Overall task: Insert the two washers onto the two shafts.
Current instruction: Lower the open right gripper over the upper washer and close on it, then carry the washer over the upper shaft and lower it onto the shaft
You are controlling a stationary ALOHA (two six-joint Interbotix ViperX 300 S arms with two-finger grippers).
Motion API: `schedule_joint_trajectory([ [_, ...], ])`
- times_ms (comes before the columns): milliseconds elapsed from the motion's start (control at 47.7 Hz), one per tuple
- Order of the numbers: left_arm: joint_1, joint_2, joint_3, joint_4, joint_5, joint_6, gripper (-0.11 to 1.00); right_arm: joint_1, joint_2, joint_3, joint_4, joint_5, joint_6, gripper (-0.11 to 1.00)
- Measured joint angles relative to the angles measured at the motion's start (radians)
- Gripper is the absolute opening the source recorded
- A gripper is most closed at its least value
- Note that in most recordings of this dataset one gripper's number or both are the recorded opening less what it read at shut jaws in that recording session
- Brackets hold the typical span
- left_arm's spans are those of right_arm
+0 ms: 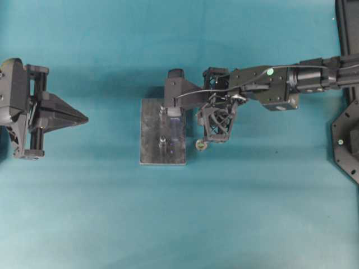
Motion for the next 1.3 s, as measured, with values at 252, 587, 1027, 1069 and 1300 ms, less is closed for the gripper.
schedule_joint_trajectory([
  [252,0.0,0.0,0.0,0.002,-0.006,-0.002,0.0,-0.008,-0.018,-0.144,-0.009,0.12,0.0,0.32],
  [587,0.0,0.0,0.008,0.0,-0.011,-0.005,0.0,-0.006,-0.021,-0.319,-0.012,0.259,0.0,0.32],
  [1027,0.0,-0.051,0.014,0.002,-0.011,-0.034,0.0,0.025,0.014,-0.367,0.011,0.276,-0.028,0.32],
  [1069,0.0,-0.051,0.014,0.0,-0.009,-0.034,0.0,0.029,0.018,-0.367,0.011,0.275,-0.029,0.32],
  [1300,0.0,-0.054,0.014,0.0,-0.009,-0.034,0.0,0.032,0.034,-0.368,0.011,0.27,-0.029,0.32],
])
